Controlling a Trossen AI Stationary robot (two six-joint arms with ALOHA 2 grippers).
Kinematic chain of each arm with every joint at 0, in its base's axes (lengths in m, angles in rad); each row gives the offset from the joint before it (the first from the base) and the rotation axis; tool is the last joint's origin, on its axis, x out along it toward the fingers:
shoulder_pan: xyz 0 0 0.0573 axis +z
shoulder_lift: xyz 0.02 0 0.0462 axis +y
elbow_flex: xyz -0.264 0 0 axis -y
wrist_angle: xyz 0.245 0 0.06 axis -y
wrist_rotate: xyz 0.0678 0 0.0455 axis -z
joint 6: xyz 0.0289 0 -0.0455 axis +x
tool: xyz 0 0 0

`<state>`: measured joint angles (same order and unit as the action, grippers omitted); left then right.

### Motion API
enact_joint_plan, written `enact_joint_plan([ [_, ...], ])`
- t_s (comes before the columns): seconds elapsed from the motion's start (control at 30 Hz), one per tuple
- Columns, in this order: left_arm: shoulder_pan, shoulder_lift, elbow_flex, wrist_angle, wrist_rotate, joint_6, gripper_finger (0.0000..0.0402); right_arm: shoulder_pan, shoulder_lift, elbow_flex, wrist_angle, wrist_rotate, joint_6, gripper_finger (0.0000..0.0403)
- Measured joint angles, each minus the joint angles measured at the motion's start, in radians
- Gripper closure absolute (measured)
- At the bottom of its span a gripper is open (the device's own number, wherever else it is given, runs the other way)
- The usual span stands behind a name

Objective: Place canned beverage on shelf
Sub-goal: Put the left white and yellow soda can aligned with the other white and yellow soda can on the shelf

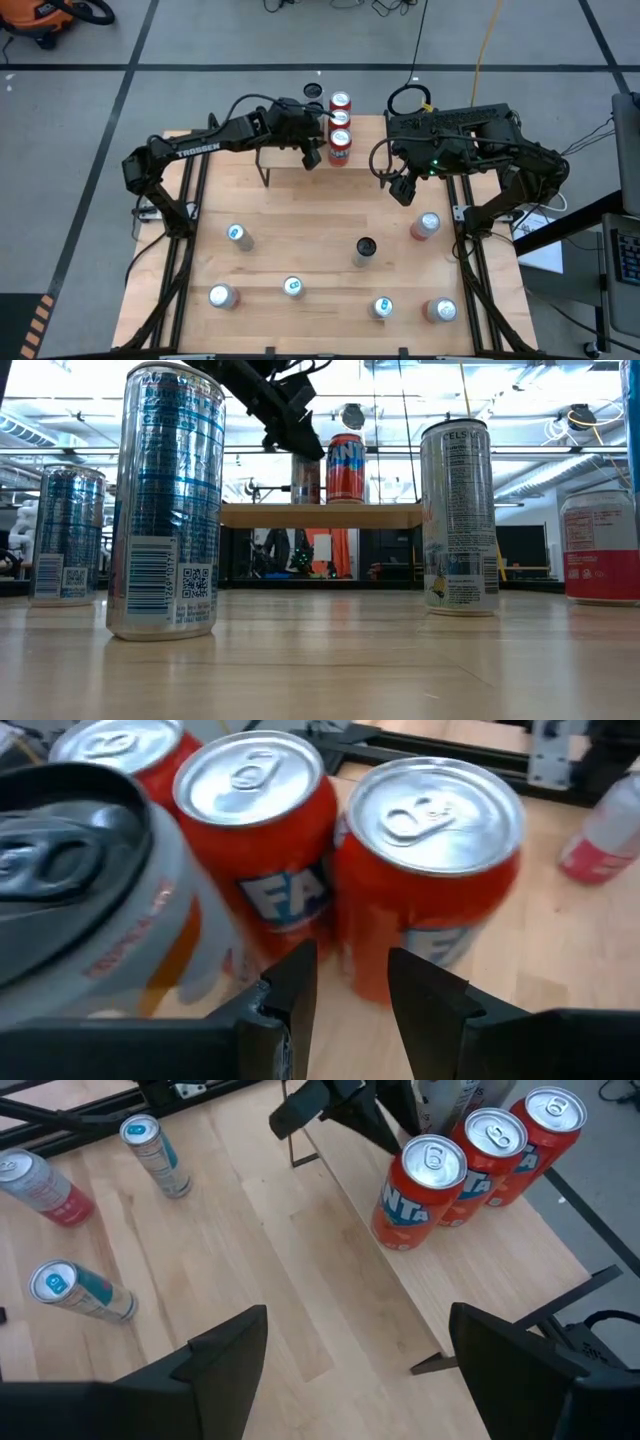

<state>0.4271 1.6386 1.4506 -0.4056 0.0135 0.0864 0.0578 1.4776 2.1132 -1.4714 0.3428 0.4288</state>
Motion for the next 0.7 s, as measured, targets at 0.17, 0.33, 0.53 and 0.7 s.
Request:
enact_joint_plan([
  [0.17,0.001,-0.001,0.000,0.006,-0.049,0.001,0.0275,0.000,0.000,0.000,0.000,-0.002,0.007,0.0112],
  [0.33,0.005,-0.001,0.000,0.006,-0.049,0.006,0.0275,0.000,0.000,0.000,0.000,-0.002,0.007,0.0112],
  [0.53,0.005,-0.001,0.000,0.004,-0.074,0.008,0.0275,0.000,0.000,0.000,0.001,-0.002,0.015,0.0112],
  [0.7,0.006,-0.001,0.000,0.004,-0.094,0.022,0.0275,0.000,0.000,0.000,0.001,-0.003,0.016,0.0112],
])
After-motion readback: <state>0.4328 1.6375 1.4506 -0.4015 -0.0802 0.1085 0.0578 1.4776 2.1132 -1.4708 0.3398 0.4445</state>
